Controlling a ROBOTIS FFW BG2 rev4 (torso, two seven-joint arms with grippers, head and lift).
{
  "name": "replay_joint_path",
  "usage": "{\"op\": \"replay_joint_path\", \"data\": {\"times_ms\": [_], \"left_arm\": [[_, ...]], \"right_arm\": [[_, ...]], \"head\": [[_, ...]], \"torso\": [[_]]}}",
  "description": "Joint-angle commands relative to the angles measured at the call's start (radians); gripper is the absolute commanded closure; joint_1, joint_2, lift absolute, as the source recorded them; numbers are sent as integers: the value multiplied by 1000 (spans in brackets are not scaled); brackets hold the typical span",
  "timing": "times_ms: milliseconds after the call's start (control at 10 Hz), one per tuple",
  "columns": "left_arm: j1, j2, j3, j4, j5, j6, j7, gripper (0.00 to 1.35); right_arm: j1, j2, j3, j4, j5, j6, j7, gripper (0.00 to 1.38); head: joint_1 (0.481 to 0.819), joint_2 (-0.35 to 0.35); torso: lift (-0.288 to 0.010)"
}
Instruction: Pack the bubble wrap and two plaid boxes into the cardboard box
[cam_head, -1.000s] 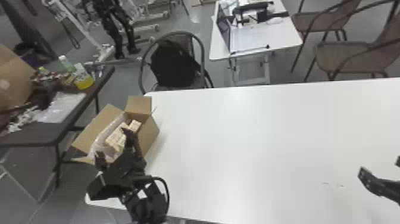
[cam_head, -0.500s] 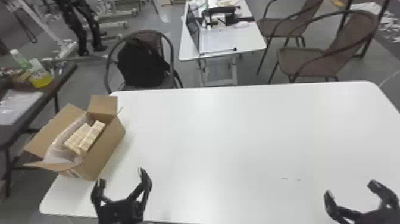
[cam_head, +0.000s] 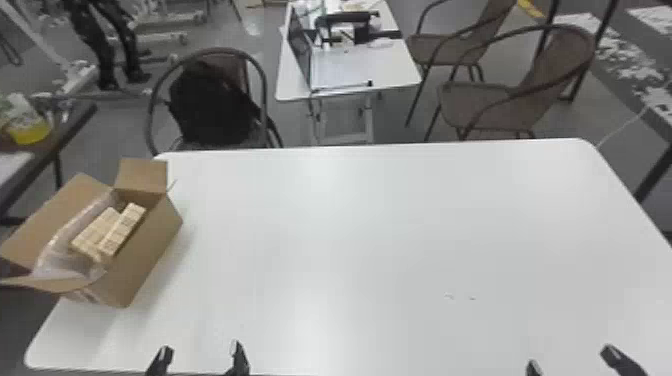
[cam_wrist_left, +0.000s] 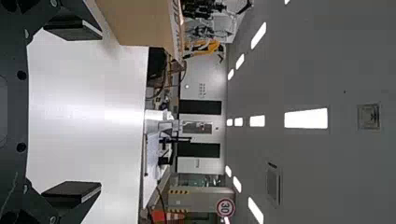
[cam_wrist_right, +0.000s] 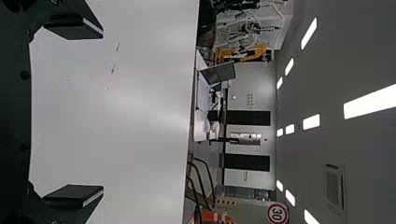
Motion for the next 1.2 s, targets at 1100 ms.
{"op": "replay_joint_path", "data": {"times_ms": [1100], "left_arm": [[-18,-3,-7,23,64,36,-135,163]], "right_arm": [[4,2,9,5,-3,-12,1,125]], "head": [[695,98]], "torso": [[-87]]}}
